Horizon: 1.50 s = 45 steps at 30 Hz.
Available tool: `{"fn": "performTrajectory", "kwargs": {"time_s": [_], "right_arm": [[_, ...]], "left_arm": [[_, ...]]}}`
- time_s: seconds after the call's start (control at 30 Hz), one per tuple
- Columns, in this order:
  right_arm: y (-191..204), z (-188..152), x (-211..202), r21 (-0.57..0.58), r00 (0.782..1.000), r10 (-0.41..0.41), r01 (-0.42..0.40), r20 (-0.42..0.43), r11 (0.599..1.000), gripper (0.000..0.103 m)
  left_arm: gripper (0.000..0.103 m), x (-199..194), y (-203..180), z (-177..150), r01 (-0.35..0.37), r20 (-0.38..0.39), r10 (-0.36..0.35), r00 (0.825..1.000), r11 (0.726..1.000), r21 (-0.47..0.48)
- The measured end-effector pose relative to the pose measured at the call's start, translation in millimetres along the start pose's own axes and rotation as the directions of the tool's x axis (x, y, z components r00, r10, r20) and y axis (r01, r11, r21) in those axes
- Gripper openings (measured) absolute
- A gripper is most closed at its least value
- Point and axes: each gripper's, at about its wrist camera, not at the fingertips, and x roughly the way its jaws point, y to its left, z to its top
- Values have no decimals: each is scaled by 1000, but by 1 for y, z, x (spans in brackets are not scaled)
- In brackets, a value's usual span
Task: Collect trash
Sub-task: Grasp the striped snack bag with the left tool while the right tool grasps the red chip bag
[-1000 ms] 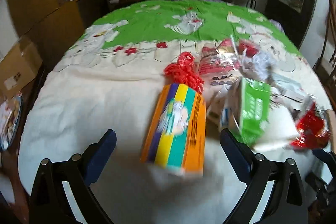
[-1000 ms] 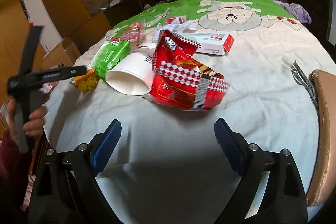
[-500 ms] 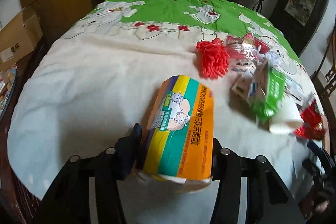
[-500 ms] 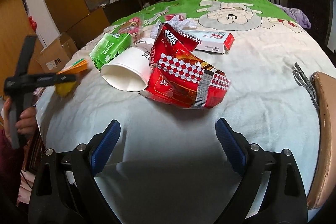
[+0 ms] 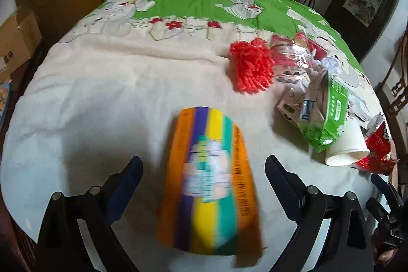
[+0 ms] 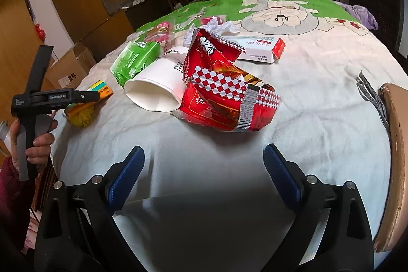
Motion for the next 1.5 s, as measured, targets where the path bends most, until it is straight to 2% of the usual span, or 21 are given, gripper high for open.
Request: {"fn": "performTrajectory", "kwargs": {"time_s": [0.03, 0.07, 0.1, 0.13, 0.2, 0.4, 0.57, 0.9, 1.0, 1.17, 1.3, 1.37, 1.5], "right_arm": [[0, 0, 0, -2, 1000, 0, 0, 0, 1000, 92], [0, 0, 1, -5, 1000, 0, 0, 1, 1000, 92], [0, 0, 1, -7, 1000, -1, 1, 1, 1000, 92], [0, -1, 1, -10, 1000, -2, 2, 1, 1000, 92], [0, -1, 0, -7, 1000, 0, 0, 1, 1000, 92], [-1, 1, -2, 22, 1000, 17, -17, 1, 1000, 92], [4, 3, -7, 16, 999, 50, -50, 5, 999, 92], [40, 5, -11, -90, 996, 88, -86, 16, 992, 92], [42, 14, -18, -101, 997, 26, -18, 79, 995, 92], [27, 33, -38, -42, 981, -14, 23, 193, 999, 92], [11, 45, -38, 10, 969, -94, 94, 227, 996, 92], [-1, 49, -32, 59, 973, -95, 84, 211, 995, 92], [-18, 53, -3, 109, 989, -96, 84, 112, 991, 88]], "left_arm": [[93, 0, -4, 0, -18, 9, 18, 1000, 1000, 18], [85, -1, -8, -1, -49, 25, 48, 999, 998, 44], [76, -1, -12, -1, -67, 35, 65, 997, 996, 62], [58, -1, -15, -1, -76, 36, 73, 997, 994, 82], [57, -4, -13, 1, -45, 36, 42, 998, 997, 62], [57, -62, 3, 6, 7, 175, -5, 985, 1000, -9], [58, -99, 12, 2, -20, 253, 29, 967, 999, -37], [59, -99, 37, -36, -58, 215, 74, 974, 995, -80], [59, -98, 45, -42, -54, 213, 74, 974, 994, -98], [59, -93, 55, -48, -43, 205, 68, 976, 991, -124], [59, -87, 60, -51, -39, 190, 65, 980, 990, -136], [59, -84, 61, -51, -38, 185, 64, 981, 989, -140], [59, -84, 62, -53, -43, 181, 69, 981, 988, -145]]}}
